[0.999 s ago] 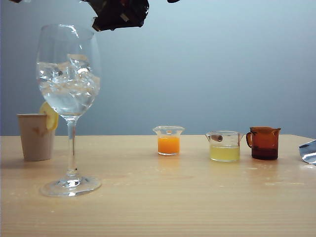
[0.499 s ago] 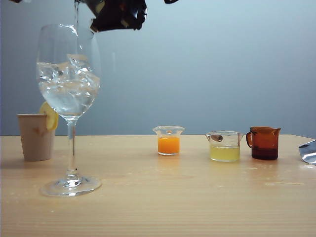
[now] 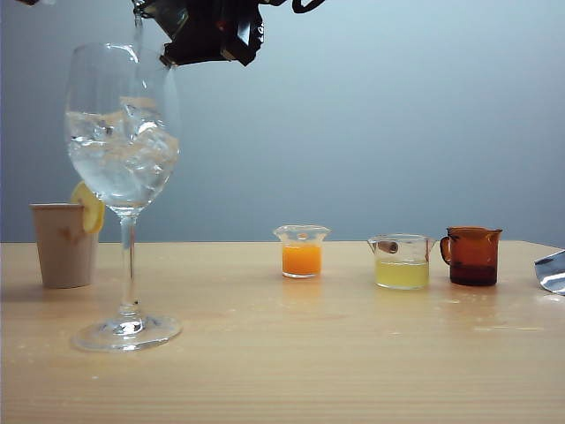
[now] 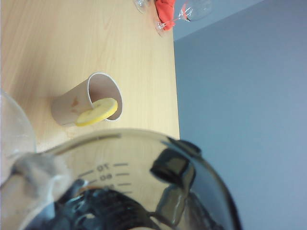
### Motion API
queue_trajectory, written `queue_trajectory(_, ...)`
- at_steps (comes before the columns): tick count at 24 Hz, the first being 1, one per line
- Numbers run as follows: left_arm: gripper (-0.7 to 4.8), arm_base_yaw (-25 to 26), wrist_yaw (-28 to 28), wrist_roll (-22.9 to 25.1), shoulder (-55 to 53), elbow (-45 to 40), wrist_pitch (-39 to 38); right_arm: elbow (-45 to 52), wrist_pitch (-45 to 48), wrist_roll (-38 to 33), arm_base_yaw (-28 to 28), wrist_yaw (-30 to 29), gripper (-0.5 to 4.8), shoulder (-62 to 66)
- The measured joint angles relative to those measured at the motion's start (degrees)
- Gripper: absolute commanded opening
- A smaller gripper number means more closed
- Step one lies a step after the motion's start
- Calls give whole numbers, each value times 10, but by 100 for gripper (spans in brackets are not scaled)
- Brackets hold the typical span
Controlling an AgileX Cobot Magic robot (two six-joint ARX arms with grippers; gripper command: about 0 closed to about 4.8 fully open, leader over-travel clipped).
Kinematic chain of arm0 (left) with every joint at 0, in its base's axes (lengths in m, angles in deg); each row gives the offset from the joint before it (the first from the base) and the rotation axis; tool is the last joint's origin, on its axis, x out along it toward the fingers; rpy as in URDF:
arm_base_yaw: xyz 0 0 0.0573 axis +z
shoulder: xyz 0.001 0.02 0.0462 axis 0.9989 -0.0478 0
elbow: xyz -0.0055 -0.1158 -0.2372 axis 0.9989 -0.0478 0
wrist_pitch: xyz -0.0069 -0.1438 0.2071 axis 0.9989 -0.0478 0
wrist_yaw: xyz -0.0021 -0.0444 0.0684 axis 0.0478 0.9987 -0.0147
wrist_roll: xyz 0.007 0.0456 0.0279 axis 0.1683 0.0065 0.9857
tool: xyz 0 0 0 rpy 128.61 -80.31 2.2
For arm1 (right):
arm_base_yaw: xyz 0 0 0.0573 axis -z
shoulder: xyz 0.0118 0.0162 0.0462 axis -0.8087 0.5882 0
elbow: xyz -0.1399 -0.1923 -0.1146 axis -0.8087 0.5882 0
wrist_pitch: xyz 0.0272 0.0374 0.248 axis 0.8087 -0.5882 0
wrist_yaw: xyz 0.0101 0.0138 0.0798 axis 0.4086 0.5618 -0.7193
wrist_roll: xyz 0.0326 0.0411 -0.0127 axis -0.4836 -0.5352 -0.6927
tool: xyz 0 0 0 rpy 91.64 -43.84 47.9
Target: Pick up the first measuring cup from the left, pour the coconut rum inside into the goblet, and finally put the measuring cup back in its original place.
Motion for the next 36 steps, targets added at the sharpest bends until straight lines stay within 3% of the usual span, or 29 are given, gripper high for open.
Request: queue_trajectory(36,-3,0,0,0,0,0,0,0,9,103,-21,56,148,0)
